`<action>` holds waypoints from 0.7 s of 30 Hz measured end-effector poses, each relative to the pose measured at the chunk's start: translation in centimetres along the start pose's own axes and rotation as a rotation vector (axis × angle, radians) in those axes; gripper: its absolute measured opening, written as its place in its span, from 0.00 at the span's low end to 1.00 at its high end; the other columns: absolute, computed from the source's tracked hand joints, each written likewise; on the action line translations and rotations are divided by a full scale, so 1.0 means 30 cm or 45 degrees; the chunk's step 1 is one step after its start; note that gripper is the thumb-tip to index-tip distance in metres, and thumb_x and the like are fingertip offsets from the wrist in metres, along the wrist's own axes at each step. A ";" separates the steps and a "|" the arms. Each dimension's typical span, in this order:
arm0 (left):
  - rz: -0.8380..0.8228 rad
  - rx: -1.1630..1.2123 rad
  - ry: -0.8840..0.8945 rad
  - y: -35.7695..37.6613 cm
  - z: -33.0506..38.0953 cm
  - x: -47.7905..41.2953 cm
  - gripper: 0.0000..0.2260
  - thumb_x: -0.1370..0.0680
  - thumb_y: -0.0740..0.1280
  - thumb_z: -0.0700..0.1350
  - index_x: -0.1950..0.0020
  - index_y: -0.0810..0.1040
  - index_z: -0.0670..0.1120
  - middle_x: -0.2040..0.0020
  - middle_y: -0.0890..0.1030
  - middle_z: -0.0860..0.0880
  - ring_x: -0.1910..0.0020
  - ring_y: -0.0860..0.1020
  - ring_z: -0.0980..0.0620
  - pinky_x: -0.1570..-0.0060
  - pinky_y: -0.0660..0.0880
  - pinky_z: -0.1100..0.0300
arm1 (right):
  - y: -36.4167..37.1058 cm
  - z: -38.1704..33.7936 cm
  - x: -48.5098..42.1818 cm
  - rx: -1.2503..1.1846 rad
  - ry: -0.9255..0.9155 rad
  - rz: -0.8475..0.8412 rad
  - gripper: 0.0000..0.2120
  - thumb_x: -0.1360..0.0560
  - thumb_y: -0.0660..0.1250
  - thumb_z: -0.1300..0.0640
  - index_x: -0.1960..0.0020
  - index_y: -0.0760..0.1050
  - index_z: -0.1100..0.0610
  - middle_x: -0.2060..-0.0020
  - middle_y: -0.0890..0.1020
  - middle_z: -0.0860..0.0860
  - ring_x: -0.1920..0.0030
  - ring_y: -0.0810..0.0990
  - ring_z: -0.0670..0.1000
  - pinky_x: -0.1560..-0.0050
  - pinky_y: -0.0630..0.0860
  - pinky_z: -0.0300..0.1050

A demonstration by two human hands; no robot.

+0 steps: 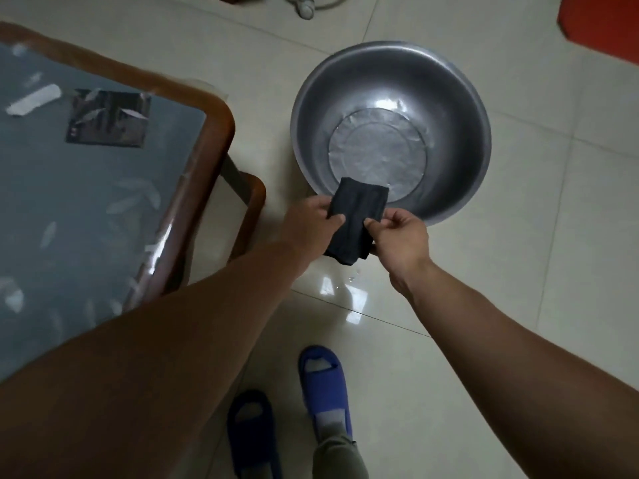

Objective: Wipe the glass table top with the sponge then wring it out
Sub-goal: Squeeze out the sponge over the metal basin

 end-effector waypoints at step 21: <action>0.103 -0.845 0.306 0.062 -0.052 -0.095 0.26 0.26 0.73 0.49 0.30 0.70 0.52 0.38 0.75 0.45 0.40 0.76 0.47 0.41 0.76 0.50 | -0.056 -0.004 -0.110 1.089 -0.511 -0.187 0.27 0.29 0.76 0.51 0.32 0.76 0.52 0.38 0.72 0.53 0.34 0.67 0.55 0.35 0.71 0.46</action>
Point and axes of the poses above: each hand's wrist, its own x-axis away from the middle knuckle, its own y-axis out of the palm, z = x × y, the point moved 2 cm from there along -x, towards the middle knuckle
